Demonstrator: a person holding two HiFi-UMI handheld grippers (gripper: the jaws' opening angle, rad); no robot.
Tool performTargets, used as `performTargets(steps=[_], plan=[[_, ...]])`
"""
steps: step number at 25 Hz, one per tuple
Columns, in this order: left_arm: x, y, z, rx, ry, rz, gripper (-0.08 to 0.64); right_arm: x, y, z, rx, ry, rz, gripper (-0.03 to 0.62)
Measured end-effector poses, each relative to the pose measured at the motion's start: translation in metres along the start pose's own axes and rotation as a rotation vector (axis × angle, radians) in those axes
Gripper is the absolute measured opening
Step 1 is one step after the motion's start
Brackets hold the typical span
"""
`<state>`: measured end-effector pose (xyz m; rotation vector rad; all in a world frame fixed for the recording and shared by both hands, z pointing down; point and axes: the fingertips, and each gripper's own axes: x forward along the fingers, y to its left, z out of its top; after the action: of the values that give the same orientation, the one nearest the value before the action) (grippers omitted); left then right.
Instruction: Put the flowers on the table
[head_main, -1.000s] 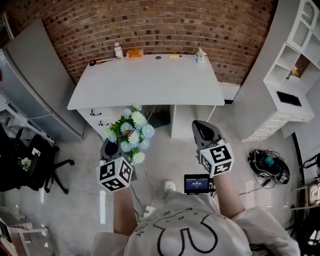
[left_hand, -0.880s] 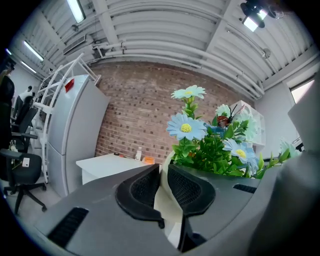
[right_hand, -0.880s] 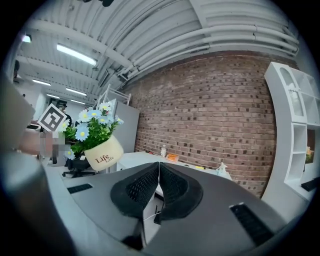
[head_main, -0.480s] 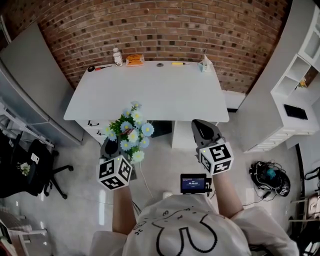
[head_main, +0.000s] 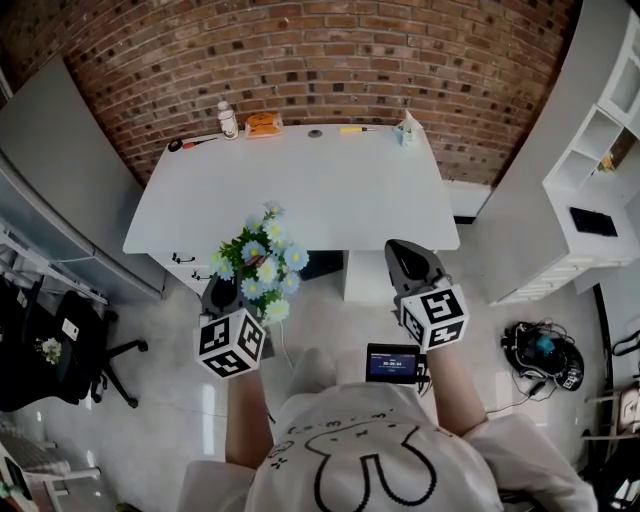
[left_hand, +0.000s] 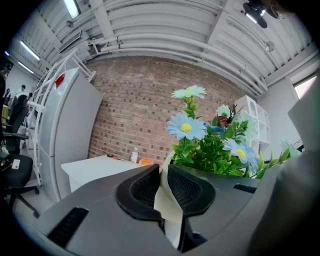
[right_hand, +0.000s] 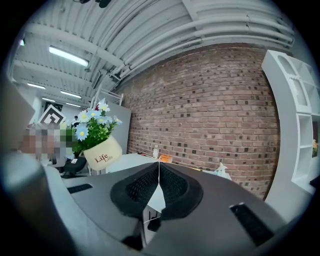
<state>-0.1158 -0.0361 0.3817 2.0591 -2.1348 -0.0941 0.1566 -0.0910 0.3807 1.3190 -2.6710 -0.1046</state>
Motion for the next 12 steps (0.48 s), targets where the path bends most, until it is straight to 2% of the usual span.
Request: performTargets(steps=[12], plan=[[0.040,0.027,0.006,-0.004,-0.001,0.006,0.060,0.041,-0.009,0.000,-0.016,0.018,-0.012,0.018]])
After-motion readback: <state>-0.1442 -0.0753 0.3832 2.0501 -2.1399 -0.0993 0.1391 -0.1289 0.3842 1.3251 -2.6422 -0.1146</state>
